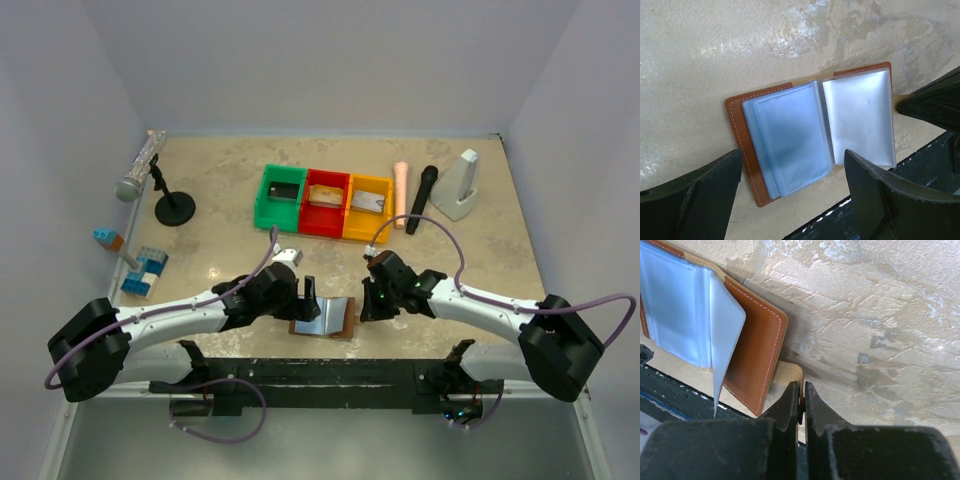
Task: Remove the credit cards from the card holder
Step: Remove the credit card from the card holder.
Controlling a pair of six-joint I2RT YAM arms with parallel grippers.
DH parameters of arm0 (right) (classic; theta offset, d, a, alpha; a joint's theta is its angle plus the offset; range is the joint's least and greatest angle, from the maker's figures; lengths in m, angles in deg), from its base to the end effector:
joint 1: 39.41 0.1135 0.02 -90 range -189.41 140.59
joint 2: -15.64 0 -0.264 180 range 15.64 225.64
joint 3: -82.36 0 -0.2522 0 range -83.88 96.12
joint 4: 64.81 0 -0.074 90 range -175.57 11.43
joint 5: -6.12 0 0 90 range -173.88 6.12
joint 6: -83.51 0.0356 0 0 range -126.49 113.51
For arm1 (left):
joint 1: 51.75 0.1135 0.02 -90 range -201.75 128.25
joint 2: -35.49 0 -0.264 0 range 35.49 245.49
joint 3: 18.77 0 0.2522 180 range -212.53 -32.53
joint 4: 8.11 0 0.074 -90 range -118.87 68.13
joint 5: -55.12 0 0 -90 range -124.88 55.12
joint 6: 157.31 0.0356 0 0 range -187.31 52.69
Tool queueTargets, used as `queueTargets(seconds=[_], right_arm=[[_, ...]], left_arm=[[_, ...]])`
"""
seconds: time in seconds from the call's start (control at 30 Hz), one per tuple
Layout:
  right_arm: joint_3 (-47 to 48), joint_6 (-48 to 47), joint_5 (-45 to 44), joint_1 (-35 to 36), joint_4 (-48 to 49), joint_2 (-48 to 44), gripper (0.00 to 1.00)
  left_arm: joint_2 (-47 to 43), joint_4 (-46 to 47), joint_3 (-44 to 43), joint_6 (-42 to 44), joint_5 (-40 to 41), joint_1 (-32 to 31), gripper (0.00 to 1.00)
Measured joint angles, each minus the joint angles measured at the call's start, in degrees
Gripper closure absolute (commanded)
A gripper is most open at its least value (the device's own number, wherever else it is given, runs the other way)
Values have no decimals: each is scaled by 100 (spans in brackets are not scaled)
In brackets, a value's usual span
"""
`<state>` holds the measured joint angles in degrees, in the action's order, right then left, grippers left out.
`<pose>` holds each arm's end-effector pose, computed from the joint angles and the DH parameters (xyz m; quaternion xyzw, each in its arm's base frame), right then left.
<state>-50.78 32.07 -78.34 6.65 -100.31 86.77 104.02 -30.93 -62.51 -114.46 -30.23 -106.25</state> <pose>0.1499 0.1605 0.1651 -0.0756 0.9614 0.2098 0.1612 0.1337 -0.1824 0.1726 0.0451 0.9306 -0.2562 0.2575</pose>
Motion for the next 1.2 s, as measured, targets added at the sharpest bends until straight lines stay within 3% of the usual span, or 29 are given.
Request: queueTargets(seconds=[0.73, 1.2], right_arm=[[-2, -20, 20, 0, 33, 28, 100], [0, -66, 66, -11, 31, 236, 100]], left_arm=[[457, 404, 9, 55, -273, 4, 18], [785, 664, -144, 476, -1091, 13, 21]])
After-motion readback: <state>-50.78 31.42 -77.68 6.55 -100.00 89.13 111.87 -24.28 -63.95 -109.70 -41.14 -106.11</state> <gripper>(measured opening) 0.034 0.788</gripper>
